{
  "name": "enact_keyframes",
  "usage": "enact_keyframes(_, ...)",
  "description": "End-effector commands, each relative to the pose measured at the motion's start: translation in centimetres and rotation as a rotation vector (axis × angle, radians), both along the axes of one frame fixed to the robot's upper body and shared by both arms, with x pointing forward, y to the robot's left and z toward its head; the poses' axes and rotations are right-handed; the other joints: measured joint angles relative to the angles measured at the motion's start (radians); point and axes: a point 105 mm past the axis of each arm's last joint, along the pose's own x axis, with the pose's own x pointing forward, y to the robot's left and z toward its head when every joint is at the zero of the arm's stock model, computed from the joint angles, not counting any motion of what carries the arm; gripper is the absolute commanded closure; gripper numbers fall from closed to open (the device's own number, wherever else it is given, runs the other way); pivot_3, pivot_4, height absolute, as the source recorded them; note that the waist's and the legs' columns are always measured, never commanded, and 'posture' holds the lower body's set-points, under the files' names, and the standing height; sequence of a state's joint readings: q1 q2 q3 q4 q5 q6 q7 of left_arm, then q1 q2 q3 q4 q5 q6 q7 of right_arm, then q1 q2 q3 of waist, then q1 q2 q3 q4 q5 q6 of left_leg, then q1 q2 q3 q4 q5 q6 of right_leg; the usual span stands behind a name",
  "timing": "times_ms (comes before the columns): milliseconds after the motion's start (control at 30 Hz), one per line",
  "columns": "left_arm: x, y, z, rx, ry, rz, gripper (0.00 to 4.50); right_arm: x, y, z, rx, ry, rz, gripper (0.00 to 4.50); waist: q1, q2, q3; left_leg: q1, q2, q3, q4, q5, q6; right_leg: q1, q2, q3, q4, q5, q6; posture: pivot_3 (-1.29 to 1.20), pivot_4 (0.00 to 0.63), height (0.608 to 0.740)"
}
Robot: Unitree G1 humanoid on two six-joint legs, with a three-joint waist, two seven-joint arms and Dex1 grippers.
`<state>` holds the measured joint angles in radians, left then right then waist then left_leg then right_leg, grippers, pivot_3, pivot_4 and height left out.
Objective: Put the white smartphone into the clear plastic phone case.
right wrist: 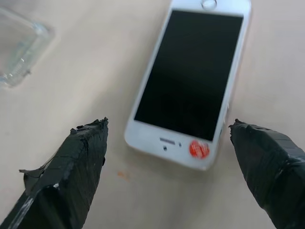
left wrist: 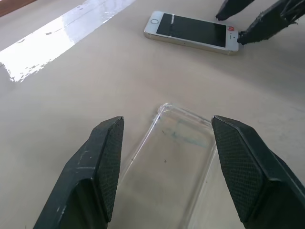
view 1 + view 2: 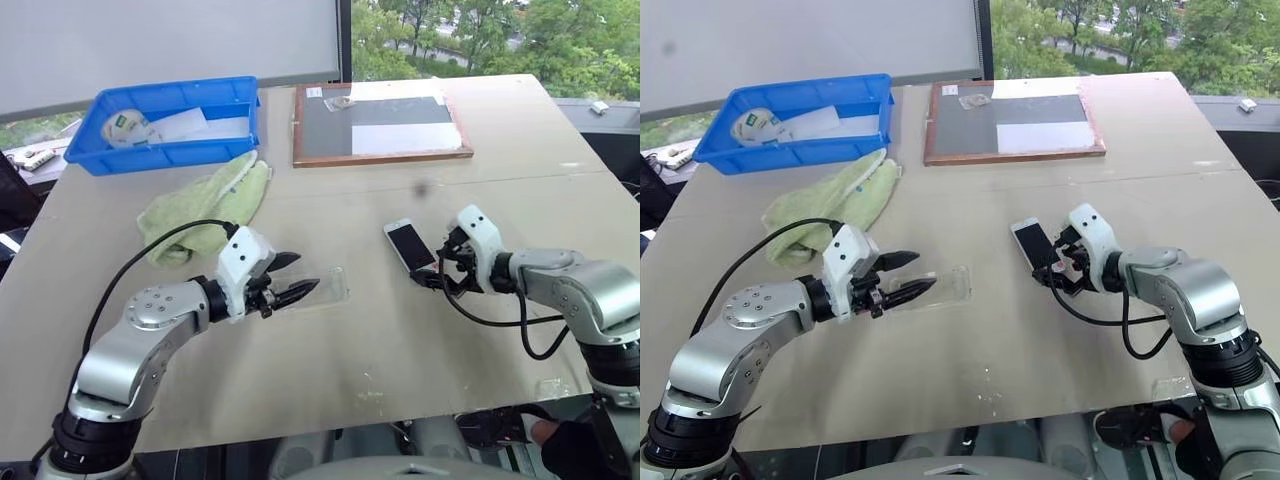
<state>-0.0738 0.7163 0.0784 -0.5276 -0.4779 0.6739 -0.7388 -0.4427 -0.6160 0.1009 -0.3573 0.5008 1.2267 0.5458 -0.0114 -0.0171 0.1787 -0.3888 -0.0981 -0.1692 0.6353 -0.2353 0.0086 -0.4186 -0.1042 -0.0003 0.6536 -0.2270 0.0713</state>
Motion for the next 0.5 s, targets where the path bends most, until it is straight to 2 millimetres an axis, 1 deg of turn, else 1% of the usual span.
enact_keyframes(33, -0.2, -0.3, 1.1, -0.006, -0.043, -0.014, 1.49, -0.1, 0.2, 0.3, -0.005, -0.025, 0.005, 0.06, -0.001, 0.0, 0.0, 0.0, 0.0, 0.0, 0.0, 0.0, 0.0, 0.0, 0.0, 0.0, 0.0, 0.0, 0.0, 0.0, 0.15, 0.74)
enact_keyframes(100, -0.1, -0.3, 1.1, -0.006, -0.043, -0.015, 1.49, -0.7, 0.9, -0.2, 0.002, -0.002, 0.049, 0.06, 0.0, 0.0, 0.0, 0.0, 0.0, 0.0, 0.0, 0.0, 0.0, 0.0, 0.0, 0.0, 0.0, 0.0, 0.0, 0.0, 0.15, 0.74)
enact_keyframes(167, -0.1, -0.3, 1.1, -0.008, -0.042, -0.016, 1.49, -1.6, 2.3, -0.1, 0.058, 0.03, 0.119, 0.06, -0.001, 0.0, 0.0, 0.0, 0.0, 0.0, 0.0, 0.0, 0.0, 0.0, 0.0, 0.0, 0.0, 0.0, 0.0, 0.0, 0.15, 0.74)
enact_keyframes(233, -0.1, -0.3, 1.1, -0.01, -0.041, -0.017, 1.49, -3.2, 4.4, 1.0, 0.197, 0.075, 0.241, 0.06, -0.003, 0.0, 0.0, 0.0, 0.001, 0.0, 0.0, 0.0, 0.0, 0.0, 0.0, 0.0, 0.0, 0.0, 0.0, 0.0, 0.15, 0.74)
enact_keyframes(267, -0.1, -0.3, 1.1, -0.011, -0.041, -0.017, 1.49, -3.8, 5.1, 1.5, 0.252, 0.095, 0.288, 0.06, -0.004, 0.0, 0.0, 0.0, 0.001, 0.0, 0.0, 0.0, 0.0, 0.0, 0.001, 0.0, 0.0, 0.0, 0.0, 0.0, 0.15, 0.74)
enact_keyframes(300, 0.0, -0.3, 1.1, -0.009, -0.042, -0.018, 1.49, -4.3, 5.5, 1.9, 0.271, 0.091, 0.331, 0.06, -0.004, 0.0, 0.0, 0.0, 0.001, 0.0, 0.0, 0.0, 0.0, 0.0, 0.001, 0.0, 0.0, 0.0, 0.0, 0.0, 0.15, 0.74)
enact_keyframes(400, 0.1, -0.1, 1.2, -0.012, -0.045, -0.01, 1.49, -4.7, 5.6, 2.1, 0.243, 0.05, 0.382, 0.06, 0.001, 0.001, 0.001, 0.0, 0.0, 0.0, 0.0, 0.0, 0.0, 0.0, 0.001, 0.0, 0.0, 0.0, 0.0, 0.0, 0.15, 0.74)
enact_keyframes(500, 0.0, 0.2, 1.2, -0.012, -0.044, 0.006, 1.49, -3.6, 5.1, 2.9, 0.267, -0.026, 0.333, 0.06, 0.004, 0.001, 0.001, -0.001, 0.0, -0.001, 0.001, 0.0, 0.0, 0.0, 0.0, 0.0, -0.002, 0.0, 0.001, 0.0, 0.15, 0.74)
